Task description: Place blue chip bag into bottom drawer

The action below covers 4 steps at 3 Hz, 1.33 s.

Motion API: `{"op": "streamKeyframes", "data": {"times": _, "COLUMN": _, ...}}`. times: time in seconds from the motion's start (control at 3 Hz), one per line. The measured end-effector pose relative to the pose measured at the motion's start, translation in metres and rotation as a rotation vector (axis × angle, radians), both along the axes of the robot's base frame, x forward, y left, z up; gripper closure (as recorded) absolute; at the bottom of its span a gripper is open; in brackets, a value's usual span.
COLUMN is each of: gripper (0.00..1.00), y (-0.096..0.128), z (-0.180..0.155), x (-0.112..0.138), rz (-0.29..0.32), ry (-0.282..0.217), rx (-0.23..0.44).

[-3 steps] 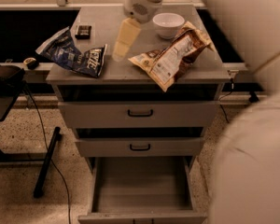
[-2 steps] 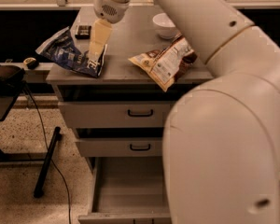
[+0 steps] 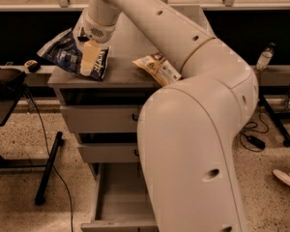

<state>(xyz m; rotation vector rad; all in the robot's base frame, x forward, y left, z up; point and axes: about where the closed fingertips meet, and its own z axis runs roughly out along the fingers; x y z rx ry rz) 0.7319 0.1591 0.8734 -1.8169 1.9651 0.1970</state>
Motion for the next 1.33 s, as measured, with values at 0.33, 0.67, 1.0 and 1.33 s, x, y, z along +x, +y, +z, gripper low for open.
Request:
{"op": "streamKeyframes", "data": {"times": 0.33, "gripper": 0.28, "y": 0.014, "z": -0.016, "x": 0.004, "rz": 0.010, "ry": 0.029, "rx": 0.020}}
{"op": "streamKeyframes", "data": {"times": 0.67, "gripper": 0.50, "y": 0.008, "z": -0.012, "x": 0.002, "rz": 0.024, "ry": 0.071, "rx": 0.114}}
{"op": "streamKeyframes", "data": {"times": 1.0, "gripper": 0.73, "y": -0.022, "z": 0.023, "x": -0.018, "rz": 0.063, "ry": 0.099, "rx": 0.306}}
{"op": "streamKeyframes", "data": {"times": 1.33, "gripper": 0.96, "y": -0.082, "z": 0.074, "x": -0.049, "rz": 0.085, "ry": -0.035, "rx": 0.366}}
